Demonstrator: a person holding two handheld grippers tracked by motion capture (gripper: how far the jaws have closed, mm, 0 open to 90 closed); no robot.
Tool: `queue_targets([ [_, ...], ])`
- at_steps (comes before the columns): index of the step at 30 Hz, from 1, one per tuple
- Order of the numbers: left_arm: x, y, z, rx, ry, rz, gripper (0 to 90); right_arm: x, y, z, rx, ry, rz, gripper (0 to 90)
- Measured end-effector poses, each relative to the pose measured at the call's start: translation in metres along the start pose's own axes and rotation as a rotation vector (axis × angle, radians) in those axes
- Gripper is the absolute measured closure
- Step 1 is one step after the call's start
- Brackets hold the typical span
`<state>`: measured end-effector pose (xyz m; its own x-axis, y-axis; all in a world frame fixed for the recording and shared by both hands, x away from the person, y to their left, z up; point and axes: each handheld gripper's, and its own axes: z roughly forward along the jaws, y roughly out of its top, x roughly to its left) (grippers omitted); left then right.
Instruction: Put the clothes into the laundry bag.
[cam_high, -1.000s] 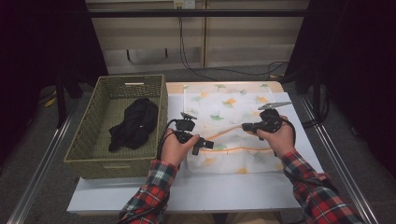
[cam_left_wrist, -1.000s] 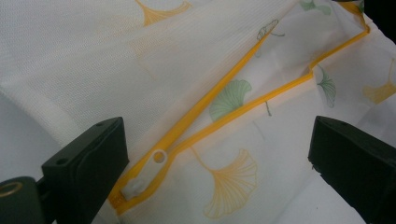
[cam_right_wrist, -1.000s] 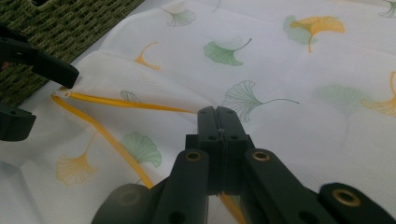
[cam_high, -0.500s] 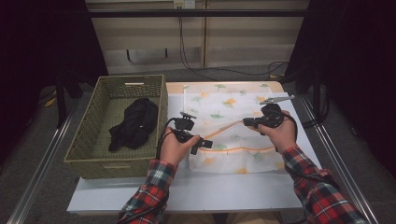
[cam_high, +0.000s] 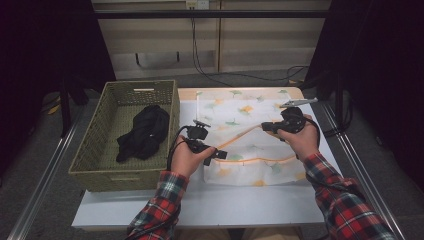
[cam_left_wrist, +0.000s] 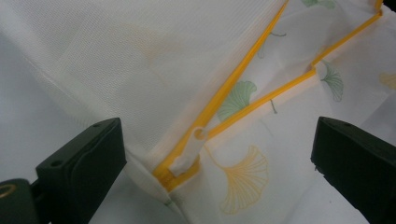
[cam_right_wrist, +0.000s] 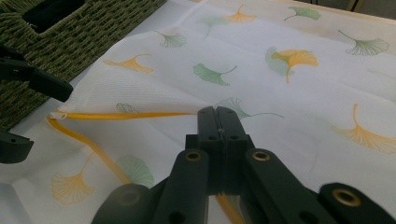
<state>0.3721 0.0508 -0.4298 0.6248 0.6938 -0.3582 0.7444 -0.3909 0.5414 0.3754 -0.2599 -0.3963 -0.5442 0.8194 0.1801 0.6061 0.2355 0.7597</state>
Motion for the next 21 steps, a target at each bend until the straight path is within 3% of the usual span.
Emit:
queue_targets([
  [21, 0.001, 0.001, -0.003, 0.01, 0.019, 0.012, 2.5, 0.0, 0.014, -0.005, -0.034, 0.001, -0.001, 90.0],
])
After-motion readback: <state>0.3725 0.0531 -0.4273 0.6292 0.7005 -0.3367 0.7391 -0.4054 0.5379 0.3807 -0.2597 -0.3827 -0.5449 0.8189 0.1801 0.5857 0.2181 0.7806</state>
